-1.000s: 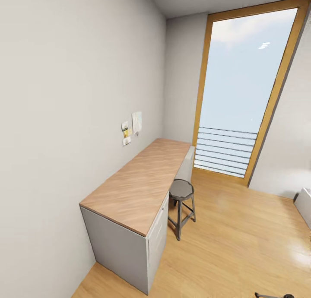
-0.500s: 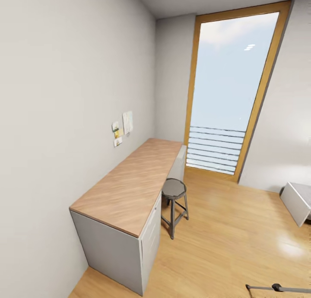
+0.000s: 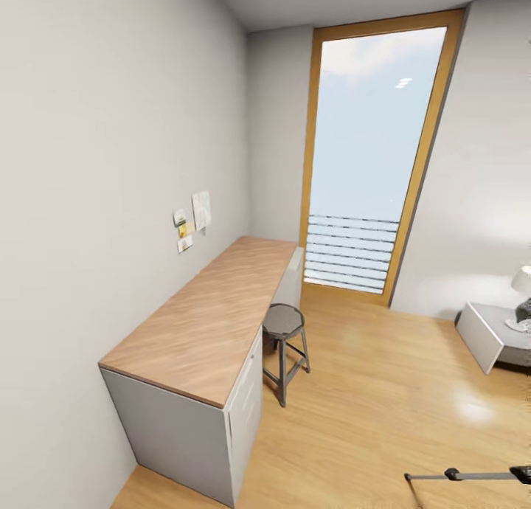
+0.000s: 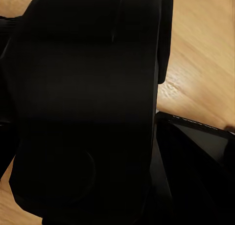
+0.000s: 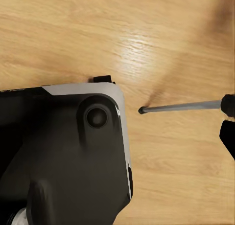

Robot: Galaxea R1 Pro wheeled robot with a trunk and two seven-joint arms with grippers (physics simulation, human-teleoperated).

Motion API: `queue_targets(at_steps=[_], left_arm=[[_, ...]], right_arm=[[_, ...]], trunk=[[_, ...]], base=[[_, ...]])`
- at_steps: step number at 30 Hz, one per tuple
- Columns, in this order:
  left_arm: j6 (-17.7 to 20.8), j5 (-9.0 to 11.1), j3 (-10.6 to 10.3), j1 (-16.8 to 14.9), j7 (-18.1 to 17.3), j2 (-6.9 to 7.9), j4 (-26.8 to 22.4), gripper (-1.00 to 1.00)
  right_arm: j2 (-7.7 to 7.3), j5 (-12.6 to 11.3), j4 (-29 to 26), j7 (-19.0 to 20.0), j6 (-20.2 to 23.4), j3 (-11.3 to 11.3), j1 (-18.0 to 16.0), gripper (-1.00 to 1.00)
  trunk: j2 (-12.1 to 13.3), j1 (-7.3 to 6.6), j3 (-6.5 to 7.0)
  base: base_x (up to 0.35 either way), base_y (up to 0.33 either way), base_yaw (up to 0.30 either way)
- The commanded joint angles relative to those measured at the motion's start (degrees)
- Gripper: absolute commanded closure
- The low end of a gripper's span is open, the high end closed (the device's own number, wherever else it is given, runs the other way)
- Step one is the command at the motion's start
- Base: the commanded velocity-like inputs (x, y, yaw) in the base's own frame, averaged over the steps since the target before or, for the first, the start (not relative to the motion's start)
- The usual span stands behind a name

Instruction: Attach the digital camera to the camera tripod in the bedroom.

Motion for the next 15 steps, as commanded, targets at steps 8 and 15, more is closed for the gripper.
queue_targets(at_steps=[8,15], left_arm=[[-0.2,0.5,-0.5,0.0,-0.3,0.01,0.1,1.00],[-0.3,0.5,-0.5,0.0,-0.4,0.01,0.0,1.00]], right_arm=[[0.00,-0.1,0.2,0.0,-0.4,-0.4,-0.1,-1.00],[0.00,-0.1,0.2,0.0,-0.4,-0.4,-0.1,-1.00]], trunk=[[0.0,0.02,-0.02],[0.0,0.02,-0.02]], base=[[0.000,0.000,-0.155],[0.000,0.000,-0.155]])
